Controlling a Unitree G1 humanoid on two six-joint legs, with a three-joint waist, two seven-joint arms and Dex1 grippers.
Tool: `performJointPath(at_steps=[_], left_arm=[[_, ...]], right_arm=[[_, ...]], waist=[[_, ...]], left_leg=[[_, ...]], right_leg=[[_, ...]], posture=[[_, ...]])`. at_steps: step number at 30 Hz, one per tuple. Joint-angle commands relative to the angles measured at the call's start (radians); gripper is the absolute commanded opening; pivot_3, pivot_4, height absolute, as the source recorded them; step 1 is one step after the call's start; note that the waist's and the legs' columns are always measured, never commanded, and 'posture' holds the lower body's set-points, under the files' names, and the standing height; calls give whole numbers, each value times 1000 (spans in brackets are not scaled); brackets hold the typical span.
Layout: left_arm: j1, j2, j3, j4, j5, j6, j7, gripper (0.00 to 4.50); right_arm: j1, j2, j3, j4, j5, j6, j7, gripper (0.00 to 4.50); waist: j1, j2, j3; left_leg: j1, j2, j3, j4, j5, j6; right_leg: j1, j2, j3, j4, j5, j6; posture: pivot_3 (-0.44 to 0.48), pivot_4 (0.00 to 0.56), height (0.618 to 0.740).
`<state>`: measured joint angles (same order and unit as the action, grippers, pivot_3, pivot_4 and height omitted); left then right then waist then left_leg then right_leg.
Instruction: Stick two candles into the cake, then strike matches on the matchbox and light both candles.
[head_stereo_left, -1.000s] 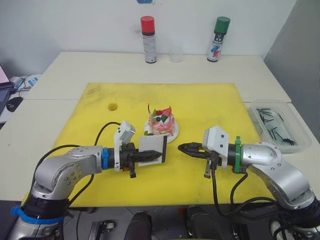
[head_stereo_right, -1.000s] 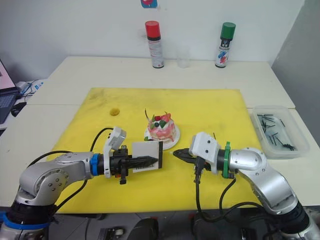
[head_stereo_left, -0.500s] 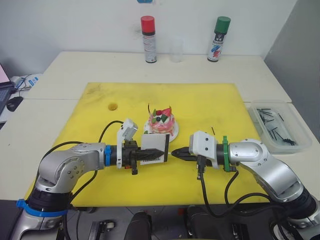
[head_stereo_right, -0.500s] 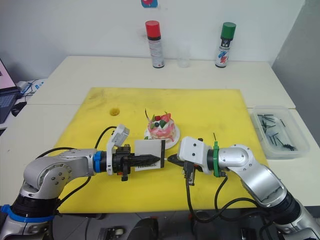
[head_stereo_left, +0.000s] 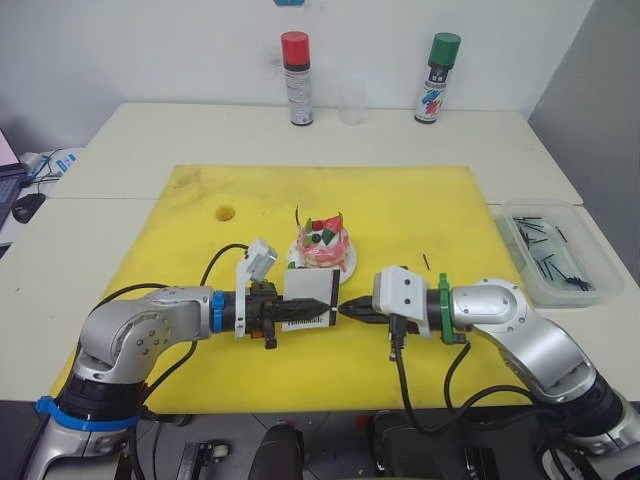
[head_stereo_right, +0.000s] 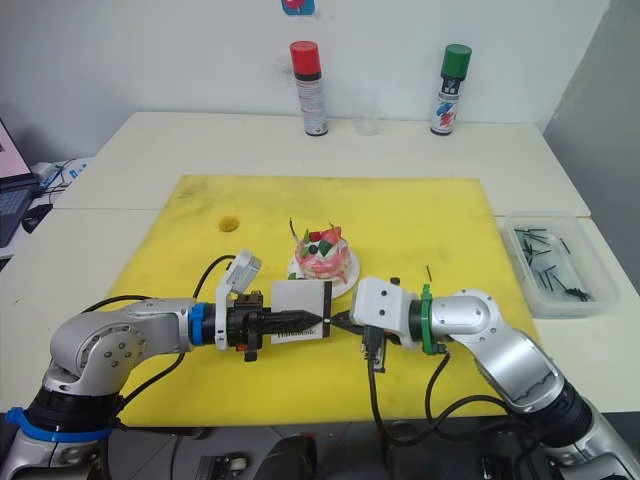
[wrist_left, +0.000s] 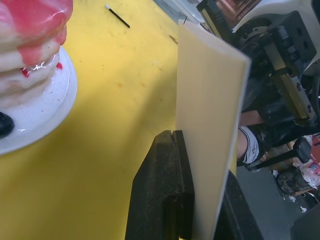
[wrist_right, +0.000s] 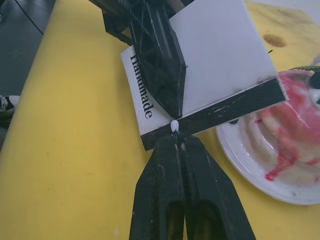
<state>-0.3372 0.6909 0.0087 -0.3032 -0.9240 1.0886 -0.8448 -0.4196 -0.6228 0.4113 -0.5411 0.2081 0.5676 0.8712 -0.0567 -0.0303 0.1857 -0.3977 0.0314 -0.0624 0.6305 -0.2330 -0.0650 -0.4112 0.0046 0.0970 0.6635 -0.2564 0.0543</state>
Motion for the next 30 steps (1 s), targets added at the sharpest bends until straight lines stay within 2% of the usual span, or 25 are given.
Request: performJointPath(at_steps=[1,15,21,24,27,30], left_arm=[[0,-3,23,-15,-20,-5,-14,0],[16,-12,27,-22,-35,2,-13,0],[-6,-47,56,-14,-55,6,4,0],[-94,-12,97,18,-48,-10,-27,0],[-326,78,217,185,-37,-39,-26,0],[-507,106,323,315,-91,-9,28,0]], right_arm=[[-23,0,5,0,-24,-23,8,9],[-28,33,24,27,-66,-20,1,9],[-28,35,41,31,-78,-37,31,9],[-26,30,42,22,-59,-44,64,9],[-40,-12,36,17,-47,-81,138,9],[-69,-33,15,38,-44,-104,175,9]], waist=[[0,0,0],[0,0,0],[0,0,0],[0,0,0],[6,-3,3],[-2,-4,3]], left_leg=[[0,0,0,0,0,0],[0,0,0,0,0,0],[0,0,0,0,0,0],[0,0,-1,0,0,0],[-1,0,-3,1,0,0],[-1,0,-5,3,0,0]], right_leg=[[0,0,0,0,0,0],[0,0,0,0,0,0],[0,0,0,0,0,0],[0,0,-1,0,0,0],[0,1,-3,1,0,0],[1,3,-3,0,1,0]], posture=[[0,150,740],[0,150,740],[0,150,740],[0,150,740],[0,150,740],[0,150,740]])
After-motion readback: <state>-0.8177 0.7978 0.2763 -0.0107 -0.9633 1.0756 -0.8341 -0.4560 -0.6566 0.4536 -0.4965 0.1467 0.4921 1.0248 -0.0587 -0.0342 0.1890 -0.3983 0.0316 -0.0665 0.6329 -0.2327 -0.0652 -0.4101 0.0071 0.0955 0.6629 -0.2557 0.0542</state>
